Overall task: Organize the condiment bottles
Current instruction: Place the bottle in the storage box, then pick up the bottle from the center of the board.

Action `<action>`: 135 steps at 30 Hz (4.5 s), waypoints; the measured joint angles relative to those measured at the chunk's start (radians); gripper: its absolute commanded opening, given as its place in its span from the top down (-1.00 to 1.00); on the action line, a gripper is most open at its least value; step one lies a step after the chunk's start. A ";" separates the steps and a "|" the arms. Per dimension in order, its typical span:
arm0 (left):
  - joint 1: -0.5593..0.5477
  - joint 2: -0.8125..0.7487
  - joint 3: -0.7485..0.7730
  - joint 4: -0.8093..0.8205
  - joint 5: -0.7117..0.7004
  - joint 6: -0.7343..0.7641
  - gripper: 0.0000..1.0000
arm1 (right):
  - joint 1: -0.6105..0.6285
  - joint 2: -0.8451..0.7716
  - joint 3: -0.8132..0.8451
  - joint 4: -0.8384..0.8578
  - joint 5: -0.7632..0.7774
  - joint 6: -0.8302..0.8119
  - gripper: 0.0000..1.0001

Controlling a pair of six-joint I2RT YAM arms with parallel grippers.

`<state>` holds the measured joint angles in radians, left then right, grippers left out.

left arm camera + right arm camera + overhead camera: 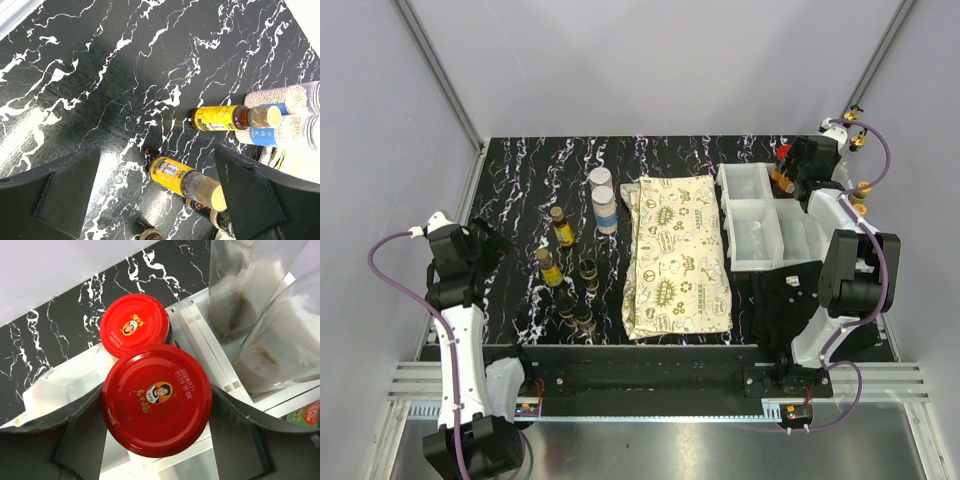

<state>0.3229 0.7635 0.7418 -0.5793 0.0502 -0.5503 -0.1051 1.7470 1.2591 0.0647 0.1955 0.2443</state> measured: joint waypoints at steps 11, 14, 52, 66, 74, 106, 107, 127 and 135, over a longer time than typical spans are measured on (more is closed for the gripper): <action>0.013 0.007 0.000 0.006 0.018 0.000 -0.98 | 0.000 0.056 0.001 0.000 0.002 0.013 1.00; 0.014 0.007 0.000 0.006 0.024 0.000 -0.98 | 0.000 0.068 0.001 0.000 0.002 0.014 1.00; 0.024 0.003 -0.029 0.037 0.105 0.003 -0.98 | 0.000 -0.146 0.031 -0.154 -0.046 0.037 -0.99; -0.168 -0.009 -0.065 0.079 0.193 0.030 -0.92 | 0.187 -0.379 -0.110 -0.216 -0.183 0.124 -0.99; -0.295 -0.009 -0.063 0.046 0.081 0.029 -0.74 | 0.327 -0.379 -0.121 -0.236 -0.237 0.131 -1.00; -0.419 0.043 -0.028 -0.003 -0.082 0.035 -0.13 | 0.655 -0.305 -0.117 -0.235 -0.267 0.092 -0.99; -0.422 0.047 -0.027 -0.003 -0.083 0.034 -0.07 | 0.655 -0.305 -0.117 -0.235 -0.267 0.092 -0.99; -0.495 0.168 0.037 -0.034 -0.172 0.044 0.14 | 0.666 -0.306 -0.117 -0.235 -0.264 0.075 -0.99; -0.553 0.215 0.079 -0.074 -0.236 0.049 0.73 | 0.667 -0.338 -0.129 -0.235 -0.248 0.073 -0.99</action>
<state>-0.2302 0.9783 0.8211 -0.6533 -0.1860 -0.5014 0.5621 1.4086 1.1305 -0.1699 -0.0525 0.3176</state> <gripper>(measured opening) 0.354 0.994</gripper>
